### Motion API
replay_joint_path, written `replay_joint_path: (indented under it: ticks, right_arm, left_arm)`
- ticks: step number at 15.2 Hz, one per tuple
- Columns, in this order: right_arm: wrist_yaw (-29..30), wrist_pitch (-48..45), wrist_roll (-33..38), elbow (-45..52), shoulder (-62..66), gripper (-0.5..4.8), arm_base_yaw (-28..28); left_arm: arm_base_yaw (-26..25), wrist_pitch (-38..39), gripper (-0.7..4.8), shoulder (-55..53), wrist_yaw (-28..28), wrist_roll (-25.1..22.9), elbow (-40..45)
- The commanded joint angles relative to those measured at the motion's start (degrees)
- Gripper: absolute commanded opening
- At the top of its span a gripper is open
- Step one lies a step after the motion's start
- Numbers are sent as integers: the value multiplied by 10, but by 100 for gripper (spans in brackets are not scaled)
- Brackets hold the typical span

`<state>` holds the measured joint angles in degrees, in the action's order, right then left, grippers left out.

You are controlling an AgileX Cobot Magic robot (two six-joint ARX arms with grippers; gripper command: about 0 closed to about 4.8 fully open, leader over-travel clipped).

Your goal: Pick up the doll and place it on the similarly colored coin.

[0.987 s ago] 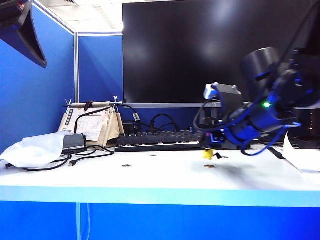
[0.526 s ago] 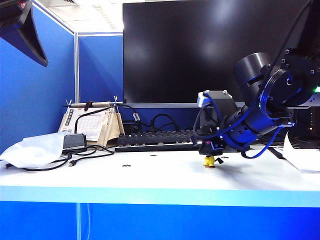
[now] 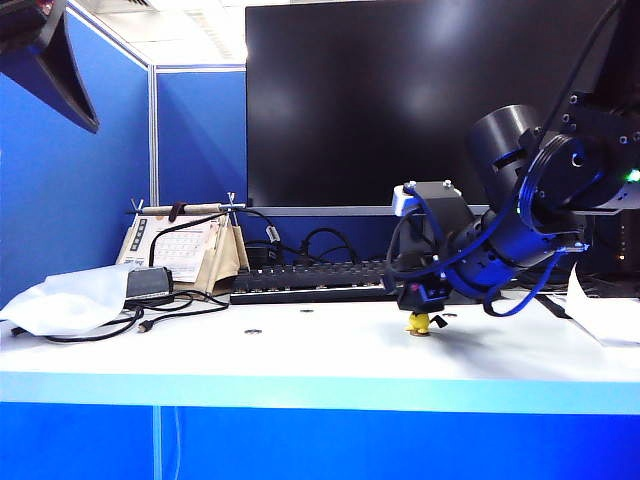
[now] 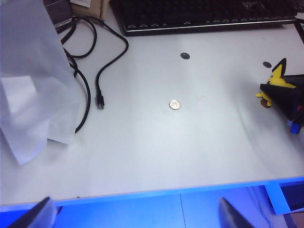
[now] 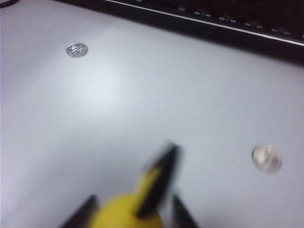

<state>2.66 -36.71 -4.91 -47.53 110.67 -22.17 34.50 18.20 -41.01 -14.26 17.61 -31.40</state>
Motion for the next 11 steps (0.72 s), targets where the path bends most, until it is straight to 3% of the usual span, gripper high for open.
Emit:
replay_joint_path:
  ticks: [1, 3, 5, 8, 9, 10, 11]
  right_arm:
    - [-1, 24, 0, 2, 1, 225, -2]
    - [-2, 23, 0, 2, 1, 227, -2]
    - [-2, 24, 0, 2, 1, 276, -2]
    - [-1, 35, 4, 2, 1, 276, -2]
    - [1, 66, 21, 3, 0, 276, -2]
    - [17, 64, 76, 3, -23, 327, -2]
    - [20, 64, 77, 3, -45, 327, -2]
  left_arm:
    - [0, -7, 479, 1, 2, -2, 0]
    - [0, -5, 479, 1, 2, -2, 0]
    - [0, -2, 479, 1, 2, -2, 0]
    - [0, -2, 479, 1, 2, -2, 0]
    - [0, -2, 479, 1, 2, -2, 0]
    - [0, 0, 479, 1, 2, -4, 0]
    - [0, -1, 479, 1, 2, -7, 0]
